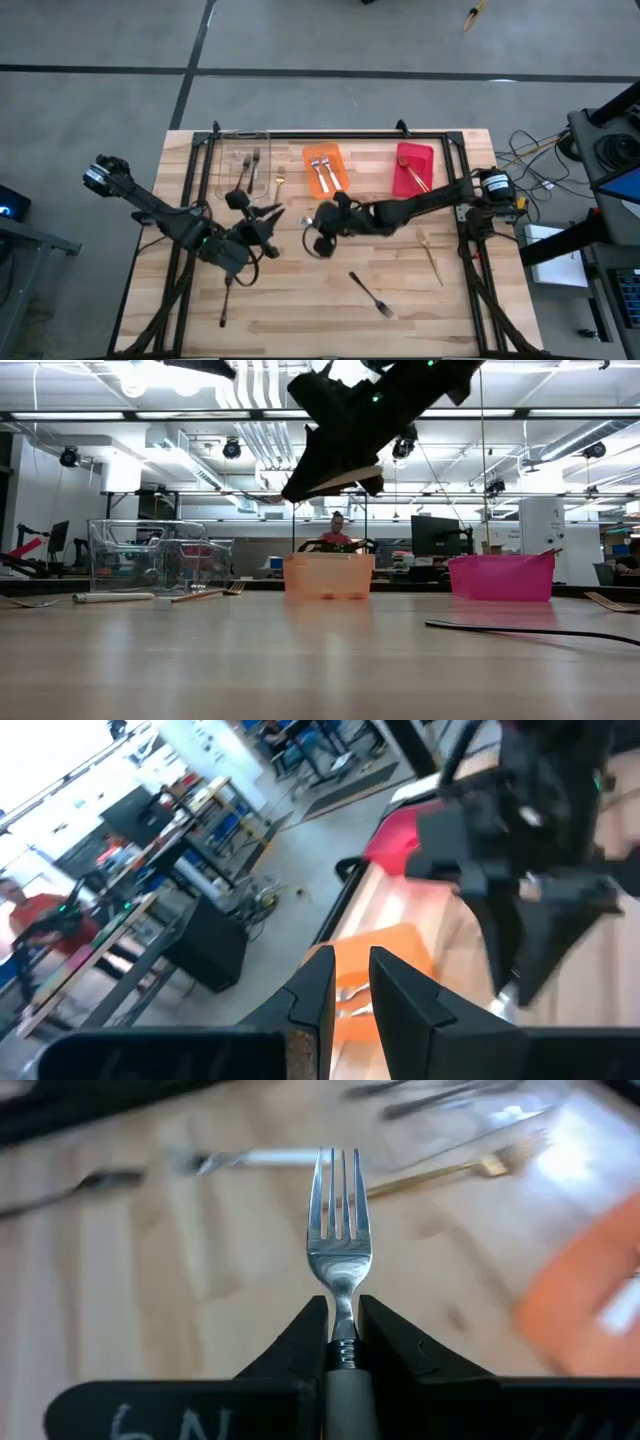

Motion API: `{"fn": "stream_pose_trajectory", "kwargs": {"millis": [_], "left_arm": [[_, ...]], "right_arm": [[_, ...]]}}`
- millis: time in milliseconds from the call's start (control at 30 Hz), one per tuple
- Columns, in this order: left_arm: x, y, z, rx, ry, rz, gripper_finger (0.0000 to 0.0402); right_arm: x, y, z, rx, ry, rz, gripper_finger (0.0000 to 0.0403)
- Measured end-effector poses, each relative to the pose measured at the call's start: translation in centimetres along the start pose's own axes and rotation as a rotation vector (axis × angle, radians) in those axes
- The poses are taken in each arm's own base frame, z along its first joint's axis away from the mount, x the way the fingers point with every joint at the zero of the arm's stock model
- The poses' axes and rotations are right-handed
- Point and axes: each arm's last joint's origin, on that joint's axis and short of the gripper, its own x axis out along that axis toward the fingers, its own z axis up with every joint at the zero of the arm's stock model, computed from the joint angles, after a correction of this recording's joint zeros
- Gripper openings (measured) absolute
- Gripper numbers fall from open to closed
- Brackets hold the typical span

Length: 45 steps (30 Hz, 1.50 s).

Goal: Sort silverware by color (type)
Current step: Put the bottom white fork into the orange bin

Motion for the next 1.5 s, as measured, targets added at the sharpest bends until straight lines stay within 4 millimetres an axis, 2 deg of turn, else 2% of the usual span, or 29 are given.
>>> {"fn": "stream_pose_trajectory", "kwargs": {"millis": [133, 400, 500, 633, 733, 1033, 1233, 1500], "left_arm": [[1.3, 0.0, -1.6, -0.013, 0.043, 0.042, 0.0048], [2.6, 0.3, -4.7, 0.081, 0.111, 0.201, 0.0048], [2.8, 0.4, -5.2, 0.089, 0.121, 0.212, 0.0048], [3.1, 0.6, -5.4, 0.089, 0.13, 0.223, 0.0048], [3.3, 0.8, -5.4, 0.089, 0.137, 0.23, 0.0048], [3.3, 0.8, -5.4, 0.088, 0.138, 0.233, 0.0048], [3.3, 0.8, -5.4, 0.087, 0.138, 0.234, 0.0048], [3.3, 0.8, -5.4, 0.086, 0.138, 0.235, 0.0048]], "right_arm": [[0.7, -3.2, 1.2, 0.085, -0.013, -0.07, 0.0033], [1.6, -9.9, 3.1, 0.268, -0.073, -0.235, 0.0033], [1.6, -11.9, 3.5, 0.332, -0.102, -0.314, 0.0033], [1.6, -13.6, 3.9, 0.403, -0.144, -0.376, 0.0033], [1.6, -14.2, 4.3, 0.425, -0.181, -0.384, 0.0033], [1.2, -14.3, 6.1, 0.437, -0.396, -0.436, 0.0033], [1.1, -14.4, 6.3, 0.445, -0.428, -0.469, 0.0033], [3.8, -14.7, 6.0, 0.428, -0.426, -0.469, 0.0033]]}}
